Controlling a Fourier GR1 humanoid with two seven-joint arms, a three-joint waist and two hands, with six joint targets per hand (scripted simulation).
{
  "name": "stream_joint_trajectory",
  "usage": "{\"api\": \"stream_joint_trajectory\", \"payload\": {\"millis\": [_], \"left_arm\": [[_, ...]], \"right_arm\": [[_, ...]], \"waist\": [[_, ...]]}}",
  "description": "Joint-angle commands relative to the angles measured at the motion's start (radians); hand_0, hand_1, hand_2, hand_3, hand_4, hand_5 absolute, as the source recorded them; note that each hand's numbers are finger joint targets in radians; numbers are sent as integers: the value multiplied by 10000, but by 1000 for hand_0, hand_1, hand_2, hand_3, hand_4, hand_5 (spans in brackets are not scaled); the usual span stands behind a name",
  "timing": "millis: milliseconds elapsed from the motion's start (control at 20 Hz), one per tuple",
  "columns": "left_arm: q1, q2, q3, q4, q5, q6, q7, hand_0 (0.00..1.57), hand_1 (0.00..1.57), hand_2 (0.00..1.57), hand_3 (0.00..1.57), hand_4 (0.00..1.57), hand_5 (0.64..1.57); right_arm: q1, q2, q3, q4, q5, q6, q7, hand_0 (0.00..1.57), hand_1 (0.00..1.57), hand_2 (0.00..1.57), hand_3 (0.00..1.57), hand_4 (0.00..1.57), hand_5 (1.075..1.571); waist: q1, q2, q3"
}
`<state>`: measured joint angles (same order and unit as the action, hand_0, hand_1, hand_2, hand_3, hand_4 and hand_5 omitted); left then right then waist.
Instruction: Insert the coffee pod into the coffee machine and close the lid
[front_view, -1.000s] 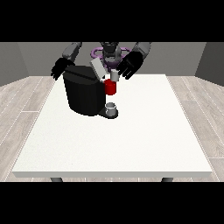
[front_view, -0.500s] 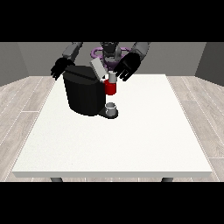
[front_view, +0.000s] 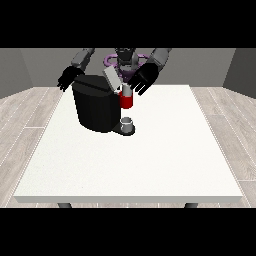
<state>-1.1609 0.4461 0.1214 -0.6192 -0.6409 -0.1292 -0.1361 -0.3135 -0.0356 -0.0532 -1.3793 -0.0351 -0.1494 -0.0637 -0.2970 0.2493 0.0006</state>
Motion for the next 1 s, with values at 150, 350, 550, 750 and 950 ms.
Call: {"api": "stream_joint_trajectory", "payload": {"millis": [150,350,550,750,950], "left_arm": [[106,-836,-384,-183,-360,512,243,1184,1184,1248,1186,488,1571],[30,-501,-150,66,-167,-96,265,1236,1236,1279,1197,487,1571],[48,-470,-168,162,-357,184,318,1220,1220,1266,1167,481,1571],[-369,-126,42,234,-181,-299,171,1204,1204,1226,1089,463,1571],[225,221,-53,121,-384,-97,-515,1134,1134,1170,999,457,1571]], "right_arm": [[-316,34,-234,506,64,-306,-172,0,0,0,0,433,1571],[-384,-291,-367,305,-104,-81,314,0,0,0,0,446,1571],[165,11,83,104,23,69,-157,0,0,0,0,418,1571],[-135,121,102,157,255,-347,-96,0,0,0,0,380,1571],[-20,-483,-325,-1,-197,327,-339,0,0,0,0,438,1571]], "waist": [[407,173,-2],[293,-53,-3],[-49,69,-3],[-17,407,-5],[108,354,-6]]}}
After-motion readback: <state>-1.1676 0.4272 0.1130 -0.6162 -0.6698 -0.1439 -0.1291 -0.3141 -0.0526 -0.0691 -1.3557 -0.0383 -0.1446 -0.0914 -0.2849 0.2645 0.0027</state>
